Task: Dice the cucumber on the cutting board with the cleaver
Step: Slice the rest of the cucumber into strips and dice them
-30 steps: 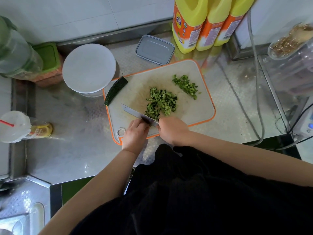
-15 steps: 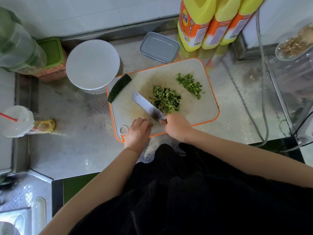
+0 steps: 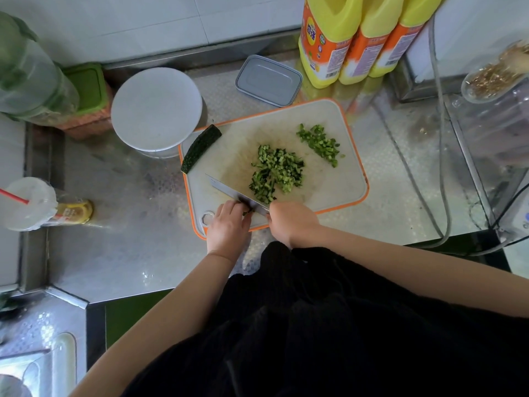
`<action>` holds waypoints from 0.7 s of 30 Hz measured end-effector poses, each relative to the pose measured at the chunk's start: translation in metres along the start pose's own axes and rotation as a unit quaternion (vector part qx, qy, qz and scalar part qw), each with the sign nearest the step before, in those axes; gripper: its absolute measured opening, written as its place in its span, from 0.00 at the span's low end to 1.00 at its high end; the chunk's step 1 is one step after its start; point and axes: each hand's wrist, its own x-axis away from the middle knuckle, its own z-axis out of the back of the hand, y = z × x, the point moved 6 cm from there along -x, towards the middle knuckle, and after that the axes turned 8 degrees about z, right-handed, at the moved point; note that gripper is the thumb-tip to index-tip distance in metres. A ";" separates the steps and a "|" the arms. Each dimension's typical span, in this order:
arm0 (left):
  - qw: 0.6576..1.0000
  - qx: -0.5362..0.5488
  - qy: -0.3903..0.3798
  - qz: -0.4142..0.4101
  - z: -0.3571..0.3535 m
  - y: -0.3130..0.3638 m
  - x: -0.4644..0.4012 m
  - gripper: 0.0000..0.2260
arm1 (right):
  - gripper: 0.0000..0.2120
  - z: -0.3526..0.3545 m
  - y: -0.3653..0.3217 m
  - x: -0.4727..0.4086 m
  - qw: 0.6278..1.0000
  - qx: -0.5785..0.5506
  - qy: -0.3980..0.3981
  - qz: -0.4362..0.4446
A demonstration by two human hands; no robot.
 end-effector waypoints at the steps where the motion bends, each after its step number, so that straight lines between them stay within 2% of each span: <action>1: 1.000 0.001 0.003 0.000 0.000 0.000 0.000 0.13 | 0.02 -0.002 0.000 -0.001 1.000 0.003 -0.001 -0.002; 6: 1.000 0.014 0.005 0.005 -0.001 -0.001 0.000 0.12 | 0.04 -0.007 -0.002 -0.006 1.000 -0.002 -0.012 -0.006; 14: 0.999 0.023 -0.018 0.016 -0.002 -0.005 0.003 0.13 | 0.11 0.003 0.016 -0.014 0.992 -0.118 0.003 -0.031; 21: 0.999 0.014 -0.014 0.025 0.001 -0.006 0.008 0.14 | 0.12 0.012 0.001 0.003 0.998 -0.045 0.007 0.038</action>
